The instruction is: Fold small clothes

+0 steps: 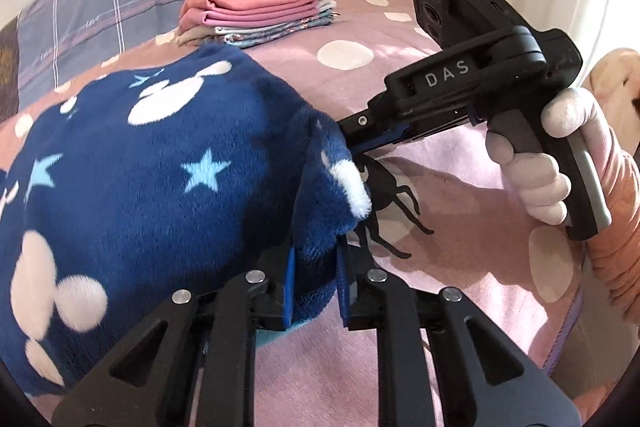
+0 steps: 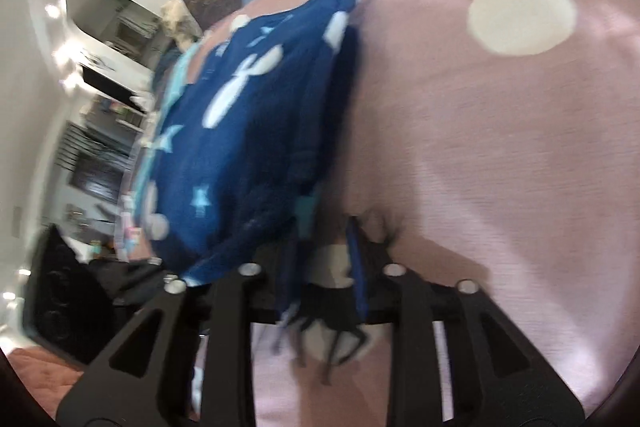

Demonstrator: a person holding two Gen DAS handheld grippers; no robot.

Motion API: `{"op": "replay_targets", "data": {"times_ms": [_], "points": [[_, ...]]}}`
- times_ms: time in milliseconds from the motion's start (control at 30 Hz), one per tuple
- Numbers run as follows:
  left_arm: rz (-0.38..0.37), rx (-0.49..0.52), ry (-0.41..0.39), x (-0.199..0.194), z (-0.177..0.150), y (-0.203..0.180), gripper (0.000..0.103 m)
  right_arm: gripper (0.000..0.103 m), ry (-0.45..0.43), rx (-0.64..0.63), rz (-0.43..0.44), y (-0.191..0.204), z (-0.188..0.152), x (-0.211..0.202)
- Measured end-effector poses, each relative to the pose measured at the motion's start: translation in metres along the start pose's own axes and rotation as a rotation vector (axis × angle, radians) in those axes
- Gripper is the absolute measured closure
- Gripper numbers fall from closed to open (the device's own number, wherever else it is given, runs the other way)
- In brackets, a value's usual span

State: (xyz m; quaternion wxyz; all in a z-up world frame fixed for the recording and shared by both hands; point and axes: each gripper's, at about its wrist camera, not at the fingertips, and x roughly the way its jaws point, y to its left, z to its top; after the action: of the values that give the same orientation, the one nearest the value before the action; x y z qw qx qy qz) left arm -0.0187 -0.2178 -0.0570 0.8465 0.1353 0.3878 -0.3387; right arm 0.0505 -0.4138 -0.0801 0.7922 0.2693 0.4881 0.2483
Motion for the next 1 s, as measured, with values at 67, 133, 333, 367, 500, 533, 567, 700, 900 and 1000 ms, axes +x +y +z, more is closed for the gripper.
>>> {"op": "replay_targets", "data": {"times_ms": [67,133,333,367,500,533,567,700,900,1000], "points": [[0.003,0.002,-0.006,0.002,0.000,-0.002,0.085,0.067,0.007,0.004,-0.004,0.000,0.001,0.001],[0.011,0.016,-0.010,0.004,-0.001,-0.005,0.082,0.067,0.034,0.015,0.029,-0.001,0.001,0.005],[0.065,0.112,-0.023,0.011,0.004,-0.029,0.051,0.058,0.054,0.004,0.094,0.015,0.007,0.017],[0.080,0.134,-0.026,0.014,0.005,-0.033,0.051,0.054,0.060,-0.008,0.069,0.019,0.008,0.021],[0.105,0.135,-0.035,0.021,0.010,-0.030,0.079,0.056,0.063,0.003,0.029,0.019,0.008,0.022],[0.096,0.124,-0.041,0.020,0.010,-0.028,0.084,0.056,0.061,0.004,0.027,0.017,0.008,0.022],[0.086,0.117,-0.050,0.018,0.010,-0.026,0.086,0.056,0.058,0.005,0.032,0.015,0.008,0.022],[0.078,0.160,-0.058,0.016,0.004,-0.034,0.088,0.090,-0.043,0.107,0.075,-0.004,0.017,0.024],[0.068,0.191,-0.049,0.019,0.001,-0.035,0.088,0.103,-0.223,0.062,0.050,0.012,0.000,-0.009],[0.069,0.191,-0.034,0.025,0.000,-0.035,0.086,0.103,-0.291,0.022,-0.067,0.002,0.006,-0.023]]}}
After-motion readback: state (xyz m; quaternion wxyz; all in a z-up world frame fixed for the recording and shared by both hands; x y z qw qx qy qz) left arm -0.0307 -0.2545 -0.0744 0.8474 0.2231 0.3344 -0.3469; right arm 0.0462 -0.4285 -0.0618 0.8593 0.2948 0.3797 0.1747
